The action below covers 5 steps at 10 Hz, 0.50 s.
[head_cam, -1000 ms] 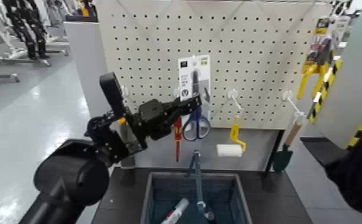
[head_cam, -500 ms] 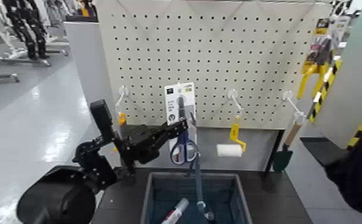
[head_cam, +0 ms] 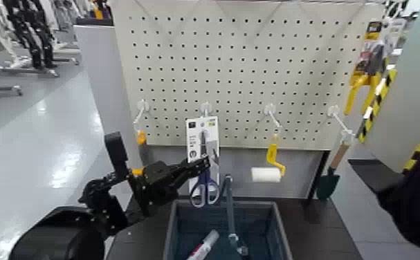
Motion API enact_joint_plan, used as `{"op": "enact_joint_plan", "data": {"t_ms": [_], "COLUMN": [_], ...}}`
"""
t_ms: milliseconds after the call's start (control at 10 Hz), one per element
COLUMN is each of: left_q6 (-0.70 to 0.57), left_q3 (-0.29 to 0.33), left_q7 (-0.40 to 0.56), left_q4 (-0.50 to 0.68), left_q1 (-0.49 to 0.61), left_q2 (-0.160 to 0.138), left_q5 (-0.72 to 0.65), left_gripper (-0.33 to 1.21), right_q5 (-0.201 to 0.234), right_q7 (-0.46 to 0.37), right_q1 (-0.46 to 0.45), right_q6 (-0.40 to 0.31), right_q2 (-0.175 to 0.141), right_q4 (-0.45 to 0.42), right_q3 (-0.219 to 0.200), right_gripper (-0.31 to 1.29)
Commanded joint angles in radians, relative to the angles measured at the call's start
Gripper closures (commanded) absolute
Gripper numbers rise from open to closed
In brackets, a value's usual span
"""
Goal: Put the blue scissors into the crate.
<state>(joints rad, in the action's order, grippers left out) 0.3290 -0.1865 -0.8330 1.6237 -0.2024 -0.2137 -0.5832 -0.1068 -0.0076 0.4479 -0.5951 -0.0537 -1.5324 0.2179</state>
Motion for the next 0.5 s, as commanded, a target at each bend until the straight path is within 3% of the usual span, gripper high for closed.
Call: {"op": "enact_joint_plan", "data": {"t_ms": [100,500], "left_q6": [0.01,0.002], "left_q3": [0.006,-0.001], "left_q7": [-0.006,-0.04], "left_q4": [-0.039,-0.142], "left_q1": [0.018,0.031], "left_q2": [0.004,0.011], "left_q5": [0.028,0.063], "left_gripper": [1.17,1.17], "right_q5": [-0.001,-0.001], "right_q7": [0.0,0.0], "right_q1": [0.0,0.0], "right_q6": [0.0,0.0], "right_q2": [0.0,0.0], "right_q4": [0.001,0.001], "right_q3": [0.0,0.0], "right_gripper": [0.09,0.1]}}
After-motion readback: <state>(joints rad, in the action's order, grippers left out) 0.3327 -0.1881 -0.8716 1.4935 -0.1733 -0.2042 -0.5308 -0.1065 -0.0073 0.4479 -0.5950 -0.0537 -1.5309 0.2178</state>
